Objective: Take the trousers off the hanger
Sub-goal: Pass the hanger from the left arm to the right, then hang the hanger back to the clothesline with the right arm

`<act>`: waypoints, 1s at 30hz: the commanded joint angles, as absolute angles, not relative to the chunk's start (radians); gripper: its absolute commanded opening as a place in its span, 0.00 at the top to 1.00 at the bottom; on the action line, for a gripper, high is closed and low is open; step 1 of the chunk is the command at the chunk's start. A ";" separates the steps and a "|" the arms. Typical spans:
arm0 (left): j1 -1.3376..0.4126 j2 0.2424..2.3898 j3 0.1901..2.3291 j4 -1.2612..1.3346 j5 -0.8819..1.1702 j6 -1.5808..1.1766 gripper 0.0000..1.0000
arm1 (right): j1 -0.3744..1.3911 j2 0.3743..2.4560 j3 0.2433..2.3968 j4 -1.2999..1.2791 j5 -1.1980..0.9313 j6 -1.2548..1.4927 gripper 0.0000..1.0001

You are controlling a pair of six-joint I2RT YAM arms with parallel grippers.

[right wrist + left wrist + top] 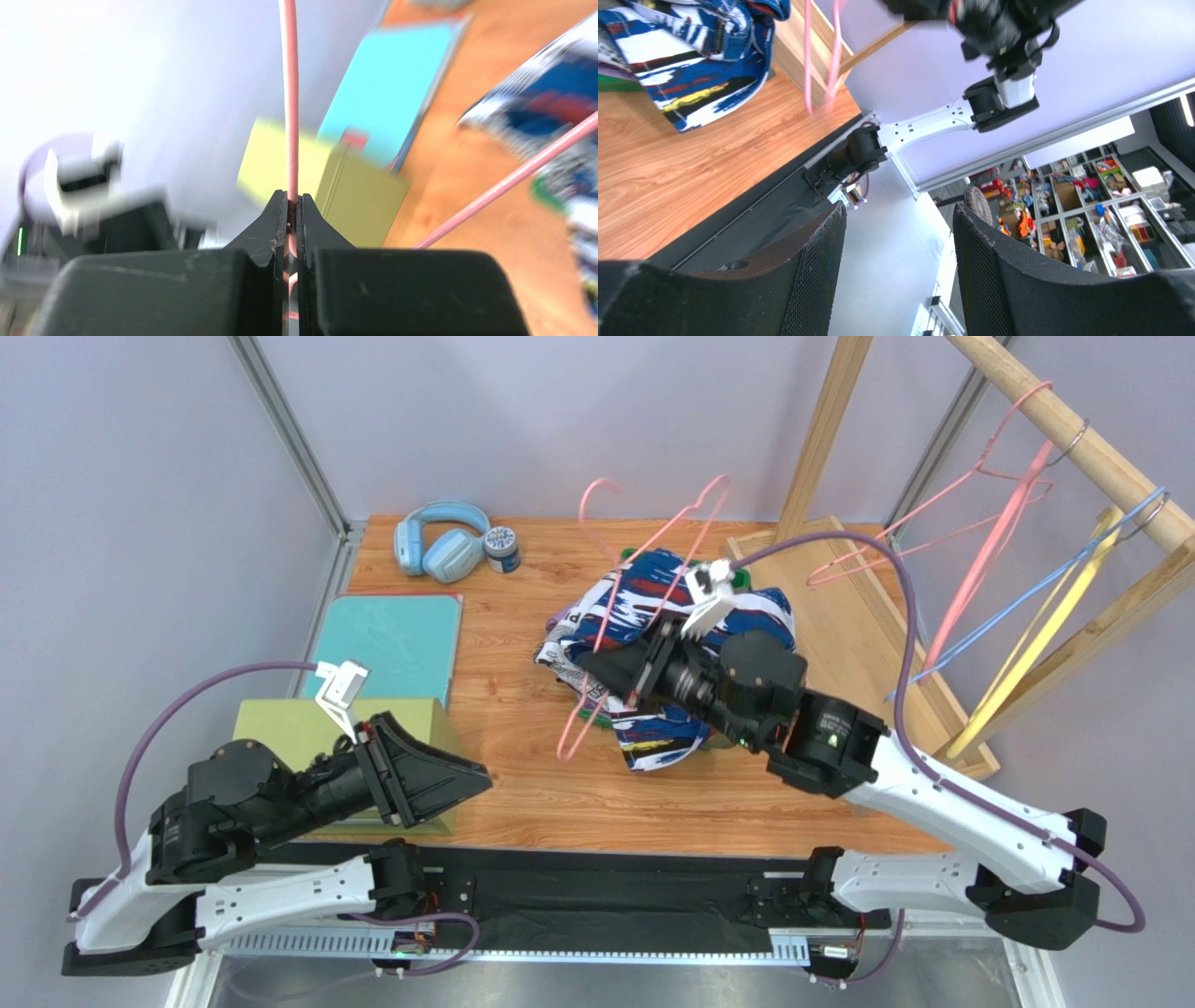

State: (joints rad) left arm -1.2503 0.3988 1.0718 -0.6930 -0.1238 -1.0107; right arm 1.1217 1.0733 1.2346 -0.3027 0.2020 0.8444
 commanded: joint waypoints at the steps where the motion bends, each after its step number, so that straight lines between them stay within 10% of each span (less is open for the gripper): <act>1: -1.252 0.353 1.051 -0.755 -0.164 -1.008 0.37 | 0.975 1.159 1.370 -0.249 0.460 0.923 1.00; 30: -1.252 0.224 1.011 -0.887 -0.152 -1.065 0.37 | 0.414 1.729 2.058 -0.186 0.762 1.117 1.00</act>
